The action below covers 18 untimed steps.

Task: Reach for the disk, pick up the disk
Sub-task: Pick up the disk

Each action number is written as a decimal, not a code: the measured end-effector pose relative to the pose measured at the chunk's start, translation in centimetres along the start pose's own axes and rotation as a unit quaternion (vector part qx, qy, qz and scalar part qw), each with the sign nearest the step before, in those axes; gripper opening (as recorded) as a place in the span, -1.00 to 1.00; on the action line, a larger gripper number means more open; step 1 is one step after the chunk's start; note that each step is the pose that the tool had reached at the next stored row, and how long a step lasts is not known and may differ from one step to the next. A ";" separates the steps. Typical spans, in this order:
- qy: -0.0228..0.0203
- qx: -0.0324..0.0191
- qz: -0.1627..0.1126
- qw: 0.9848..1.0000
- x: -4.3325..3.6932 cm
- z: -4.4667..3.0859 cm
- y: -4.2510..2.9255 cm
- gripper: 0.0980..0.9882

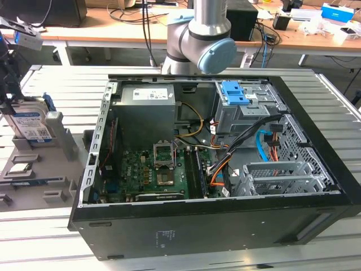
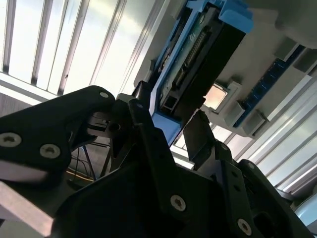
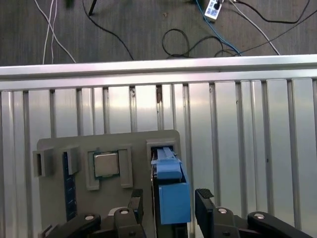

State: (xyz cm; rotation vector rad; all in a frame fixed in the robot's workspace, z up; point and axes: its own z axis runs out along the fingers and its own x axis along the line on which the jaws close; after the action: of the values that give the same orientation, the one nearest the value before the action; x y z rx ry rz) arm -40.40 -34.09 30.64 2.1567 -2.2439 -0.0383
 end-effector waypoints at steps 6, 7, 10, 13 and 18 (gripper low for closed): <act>0.000 0.000 -0.006 1.000 -0.01 1.64 -0.06 0.00; 0.000 0.000 -0.006 1.000 -0.01 1.66 -0.05 0.00; 0.000 0.000 -0.006 1.000 -0.01 1.66 -0.05 0.00; 0.000 0.000 -0.006 1.000 -0.01 1.66 -0.06 -0.18; 0.000 0.000 -0.006 1.000 -0.01 1.66 -0.06 -0.40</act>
State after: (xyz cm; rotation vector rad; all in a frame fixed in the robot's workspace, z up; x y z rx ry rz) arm -40.41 -34.08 28.97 2.1703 -2.2304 -0.0380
